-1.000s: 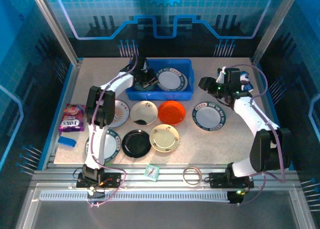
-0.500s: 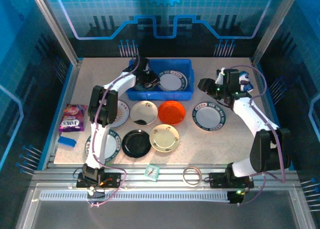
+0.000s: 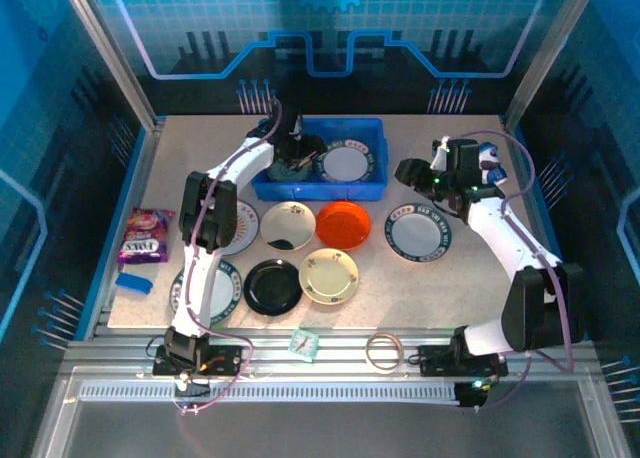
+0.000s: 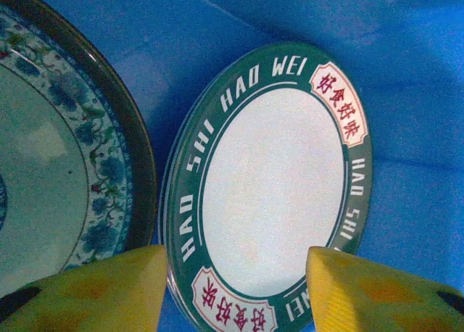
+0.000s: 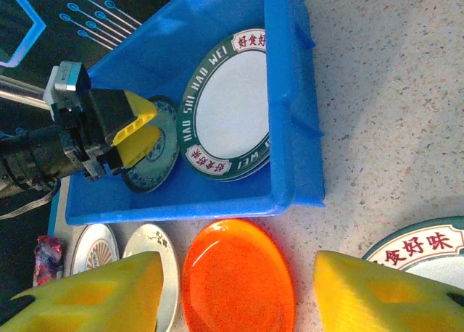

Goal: Place the plates into the plastic bin on the countertop

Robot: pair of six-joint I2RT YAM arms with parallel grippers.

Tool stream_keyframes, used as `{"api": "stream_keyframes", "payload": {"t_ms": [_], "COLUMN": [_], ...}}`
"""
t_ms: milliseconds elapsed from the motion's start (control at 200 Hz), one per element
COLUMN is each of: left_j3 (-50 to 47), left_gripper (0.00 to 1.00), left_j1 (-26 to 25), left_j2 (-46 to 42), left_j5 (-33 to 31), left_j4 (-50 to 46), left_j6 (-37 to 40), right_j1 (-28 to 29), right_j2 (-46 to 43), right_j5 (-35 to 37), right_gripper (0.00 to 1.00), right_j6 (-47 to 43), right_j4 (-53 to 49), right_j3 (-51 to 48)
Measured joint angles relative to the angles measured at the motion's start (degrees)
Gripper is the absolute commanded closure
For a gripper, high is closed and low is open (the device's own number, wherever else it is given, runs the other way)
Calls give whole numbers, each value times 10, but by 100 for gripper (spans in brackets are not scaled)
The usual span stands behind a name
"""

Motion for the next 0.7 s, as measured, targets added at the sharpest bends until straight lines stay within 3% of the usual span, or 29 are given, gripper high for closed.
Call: {"api": "stream_keyframes", "payload": {"t_ms": [160,285,490,700], "left_j3": [-3,-40,-141,-315], "left_gripper": [36,36,34,35], "left_j1": [-1,-3,-23,-84], "left_j2": [-7,-61,-230,-421], "left_j5": [-27,-55,-83,-96], "left_j4": [-13,-18,-12,1], "left_j6": [15,30,50,61], "right_j1": [4,20,84,147], "right_j2": [-22,-44,-88,-134], "right_j5": [1,4,12,12], "right_gripper": [45,45,46,54], "right_j6": [-13,-25,-45,-56], "right_j4": [-18,-35,-77,-116], "right_j3": [-1,-11,-53,-127]}}
